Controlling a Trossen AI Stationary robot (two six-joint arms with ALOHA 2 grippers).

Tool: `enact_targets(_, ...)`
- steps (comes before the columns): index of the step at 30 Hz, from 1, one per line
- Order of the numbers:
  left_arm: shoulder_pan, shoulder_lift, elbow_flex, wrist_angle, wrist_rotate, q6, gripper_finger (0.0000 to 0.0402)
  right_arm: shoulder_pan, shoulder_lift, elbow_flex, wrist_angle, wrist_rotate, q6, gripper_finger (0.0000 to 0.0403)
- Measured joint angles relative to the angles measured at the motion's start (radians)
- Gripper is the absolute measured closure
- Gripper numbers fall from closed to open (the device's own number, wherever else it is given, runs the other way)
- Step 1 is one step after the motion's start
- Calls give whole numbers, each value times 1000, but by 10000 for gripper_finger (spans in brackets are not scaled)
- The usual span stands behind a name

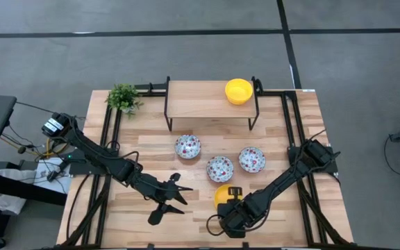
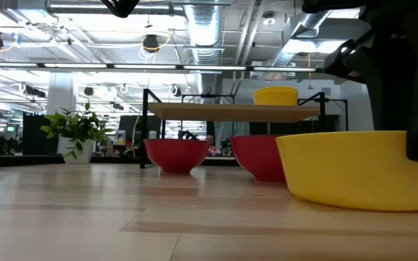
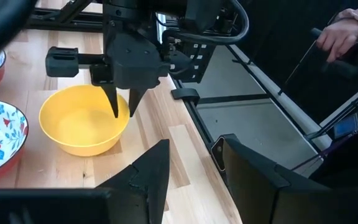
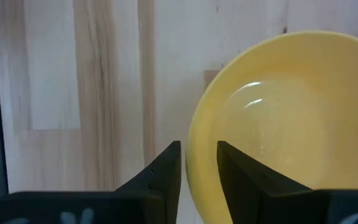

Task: Pick & Place Mini bowls
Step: Stack the yellow bowl on top of the yellow bowl on the shelf

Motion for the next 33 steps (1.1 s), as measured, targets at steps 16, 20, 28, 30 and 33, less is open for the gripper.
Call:
enact_targets(16,0,0,0,0,0,0,252,1,-1,47,-8,-44,15,395)
enact_targets(20,0,0,0,0,0,0,252,1,-1,76,-20,-45,16,398)
enact_targets(28,0,0,0,0,0,-7,252,1,-1,208,-179,-51,68,401)
enact_targets(30,0,0,0,0,0,-8,252,1,-1,252,-235,-50,68,401)
enact_targets(33,0,0,0,0,0,-8,252,0,-1,328,-296,-45,67,401)
